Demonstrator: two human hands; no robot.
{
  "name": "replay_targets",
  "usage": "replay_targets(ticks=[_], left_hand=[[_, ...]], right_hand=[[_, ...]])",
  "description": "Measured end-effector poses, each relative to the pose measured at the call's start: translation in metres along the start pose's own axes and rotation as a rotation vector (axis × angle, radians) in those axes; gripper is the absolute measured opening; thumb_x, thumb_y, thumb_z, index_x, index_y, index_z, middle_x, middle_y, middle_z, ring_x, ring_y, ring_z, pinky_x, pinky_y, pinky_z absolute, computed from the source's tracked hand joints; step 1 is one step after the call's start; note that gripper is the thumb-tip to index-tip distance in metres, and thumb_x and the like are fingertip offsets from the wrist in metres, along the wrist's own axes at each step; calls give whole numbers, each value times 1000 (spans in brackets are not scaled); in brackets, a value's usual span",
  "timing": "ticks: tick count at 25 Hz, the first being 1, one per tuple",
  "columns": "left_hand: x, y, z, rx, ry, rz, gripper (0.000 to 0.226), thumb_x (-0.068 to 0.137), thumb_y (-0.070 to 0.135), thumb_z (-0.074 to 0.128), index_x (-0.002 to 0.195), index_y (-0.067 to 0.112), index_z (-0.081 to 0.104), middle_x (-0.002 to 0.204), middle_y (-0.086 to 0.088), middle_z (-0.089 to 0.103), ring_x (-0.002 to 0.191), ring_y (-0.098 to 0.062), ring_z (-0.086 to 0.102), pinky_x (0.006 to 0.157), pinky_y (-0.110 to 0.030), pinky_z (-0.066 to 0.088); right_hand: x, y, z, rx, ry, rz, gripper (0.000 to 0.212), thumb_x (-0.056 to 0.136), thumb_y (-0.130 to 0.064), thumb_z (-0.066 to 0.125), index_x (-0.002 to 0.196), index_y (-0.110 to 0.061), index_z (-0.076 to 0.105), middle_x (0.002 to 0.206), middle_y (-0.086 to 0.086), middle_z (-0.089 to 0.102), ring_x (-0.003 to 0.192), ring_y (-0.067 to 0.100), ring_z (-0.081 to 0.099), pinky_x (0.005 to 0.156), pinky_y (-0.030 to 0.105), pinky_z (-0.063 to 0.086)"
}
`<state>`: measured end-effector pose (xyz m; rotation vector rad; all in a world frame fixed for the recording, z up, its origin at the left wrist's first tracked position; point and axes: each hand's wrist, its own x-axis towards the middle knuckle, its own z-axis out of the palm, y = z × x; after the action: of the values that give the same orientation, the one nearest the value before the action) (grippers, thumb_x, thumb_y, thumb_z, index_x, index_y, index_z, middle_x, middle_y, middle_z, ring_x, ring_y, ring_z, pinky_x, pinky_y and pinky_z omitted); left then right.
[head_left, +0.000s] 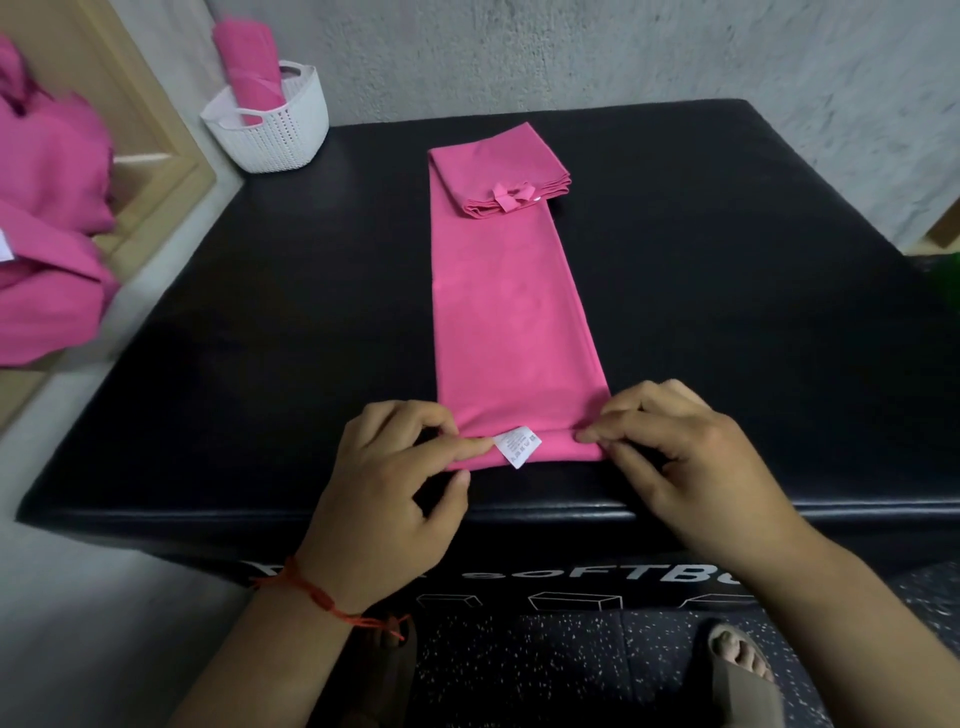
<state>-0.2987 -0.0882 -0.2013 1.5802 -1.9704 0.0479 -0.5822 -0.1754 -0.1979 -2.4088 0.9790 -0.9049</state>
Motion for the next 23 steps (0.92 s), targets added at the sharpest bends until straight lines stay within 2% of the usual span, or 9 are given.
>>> replay_targets(ticks=[3, 7, 11, 14, 16, 20, 23], left_hand=[[1, -5, 2, 15, -20, -28, 32, 90, 31, 72, 121, 36, 76, 112, 18, 58, 113, -12, 50, 101, -37, 41], [1, -9, 2, -11, -15, -72, 26, 96, 37, 69, 121, 35, 75, 108, 22, 61, 110, -7, 54, 99, -34, 42], [4, -4, 2, -187, 27, -305, 20, 94, 52, 65, 108, 38, 65, 105, 26, 59, 105, -3, 57, 93, -29, 47], [9, -5, 2, -316, 34, -373, 19, 93, 50, 65, 99, 34, 58, 92, 16, 63, 90, -11, 62, 79, -37, 53], [10, -4, 0, -319, 14, -357, 14, 96, 46, 64, 95, 34, 58, 86, 15, 61, 85, -13, 61, 76, -38, 53], [12, 0, 1, -225, 47, -387, 13, 94, 42, 68, 87, 33, 62, 94, 18, 57, 95, -8, 56, 82, -26, 48], [16, 0, 2, -209, 90, -379, 6, 94, 34, 71, 91, 31, 66, 95, 19, 58, 100, -9, 54, 84, -24, 46]], right_hand=[[1, 3, -4, 17, -19, 35, 26, 94, -13, 76, 111, -32, 81, 109, -20, 67, 106, 15, 62, 93, 22, 47], [0, 4, -2, -28, -56, 63, 30, 88, -33, 82, 118, -33, 78, 114, -21, 63, 108, 13, 59, 97, 19, 44], [2, 5, 1, -10, -31, 122, 27, 94, -39, 75, 121, -34, 77, 112, -21, 63, 108, 13, 61, 94, 25, 48], [2, 4, -3, 75, -41, 152, 22, 96, -40, 73, 119, -38, 77, 108, -18, 70, 106, 15, 65, 91, 34, 53], [2, 2, -6, 161, -34, 212, 13, 95, -40, 75, 108, -40, 74, 103, -13, 72, 98, 16, 66, 84, 40, 54], [4, -2, -3, 146, 36, 214, 9, 94, -32, 77, 90, -33, 69, 93, -8, 66, 90, 19, 63, 79, 34, 49], [5, -2, 0, 143, 111, 219, 9, 94, -25, 79, 91, -31, 72, 96, -11, 61, 91, 17, 64, 77, 30, 49]])
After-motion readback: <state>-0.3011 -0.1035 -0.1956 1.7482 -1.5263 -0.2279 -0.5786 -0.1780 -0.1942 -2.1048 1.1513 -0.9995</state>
